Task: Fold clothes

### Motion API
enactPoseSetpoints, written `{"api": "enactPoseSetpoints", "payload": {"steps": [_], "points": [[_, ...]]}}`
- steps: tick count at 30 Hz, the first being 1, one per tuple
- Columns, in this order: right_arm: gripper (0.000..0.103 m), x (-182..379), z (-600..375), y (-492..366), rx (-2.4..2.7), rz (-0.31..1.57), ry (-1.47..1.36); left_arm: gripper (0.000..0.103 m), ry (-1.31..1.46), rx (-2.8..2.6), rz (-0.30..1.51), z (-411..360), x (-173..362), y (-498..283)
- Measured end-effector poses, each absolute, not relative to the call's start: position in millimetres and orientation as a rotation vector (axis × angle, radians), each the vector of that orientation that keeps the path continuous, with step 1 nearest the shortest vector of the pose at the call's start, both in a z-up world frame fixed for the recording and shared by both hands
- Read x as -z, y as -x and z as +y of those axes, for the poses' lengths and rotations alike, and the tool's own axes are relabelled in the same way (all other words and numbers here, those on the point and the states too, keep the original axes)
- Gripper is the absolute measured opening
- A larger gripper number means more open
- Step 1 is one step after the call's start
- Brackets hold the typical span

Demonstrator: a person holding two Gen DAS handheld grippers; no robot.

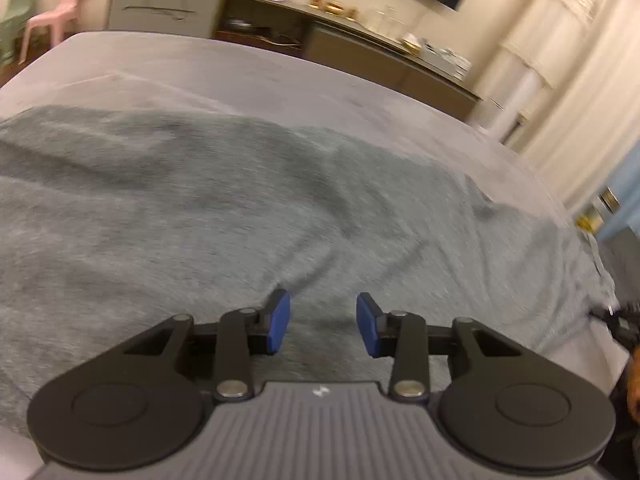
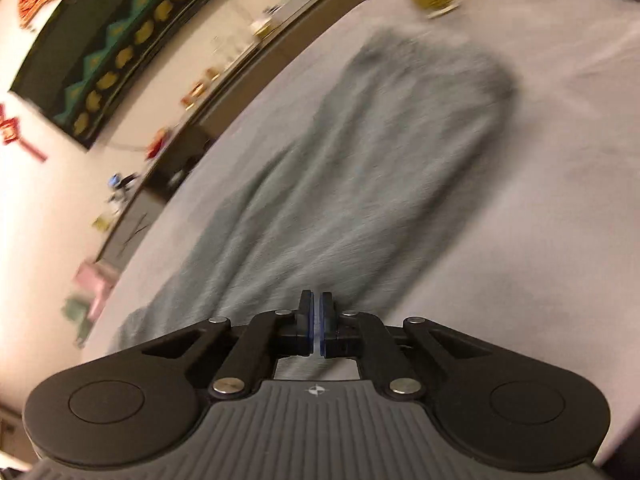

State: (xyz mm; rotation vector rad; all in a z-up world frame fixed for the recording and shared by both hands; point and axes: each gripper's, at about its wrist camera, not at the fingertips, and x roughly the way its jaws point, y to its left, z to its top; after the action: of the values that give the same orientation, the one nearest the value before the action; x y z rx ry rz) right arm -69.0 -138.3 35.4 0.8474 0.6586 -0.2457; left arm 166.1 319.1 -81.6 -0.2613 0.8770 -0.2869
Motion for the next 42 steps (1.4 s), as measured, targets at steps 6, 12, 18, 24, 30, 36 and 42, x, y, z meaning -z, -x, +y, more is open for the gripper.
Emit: {"api": "enactPoseSetpoints", "payload": {"steps": [6,12,18,24,30,36,42], "points": [[0.030,-27.9,-136.9,68.5,0.215,0.664,-0.926,0.045,0.151,0.352,0.852,286.4,68.5,-176.2],[0.058,-29.9,-133.4,44.5,0.186,0.692,-0.957,0.042,0.090,0.266,0.897,284.9,71.9,-228.3],[0.007,-28.8,-137.7,22.8,0.257,0.710,-0.877,0.039,0.116,0.223,0.925,292.1,76.1,-271.4],[0.000,-27.6,-138.3,59.5,0.326,0.703,-0.795,0.025,0.155,0.139,0.919,306.9,73.9,-285.4],[0.003,-62.0,-120.8,59.9,0.342,0.713,-0.608,0.035,0.116,0.329,0.842,269.0,42.0,-261.2],[0.030,-65.7,-93.8,-12.5,0.147,0.796,-0.222,0.034,-0.071,0.423,0.930,201.7,68.5,-280.0],[0.032,-50.6,-77.6,-6.8,0.024,0.970,0.089,0.004,0.068,0.275,0.936,243.9,71.2,-324.1]]}}
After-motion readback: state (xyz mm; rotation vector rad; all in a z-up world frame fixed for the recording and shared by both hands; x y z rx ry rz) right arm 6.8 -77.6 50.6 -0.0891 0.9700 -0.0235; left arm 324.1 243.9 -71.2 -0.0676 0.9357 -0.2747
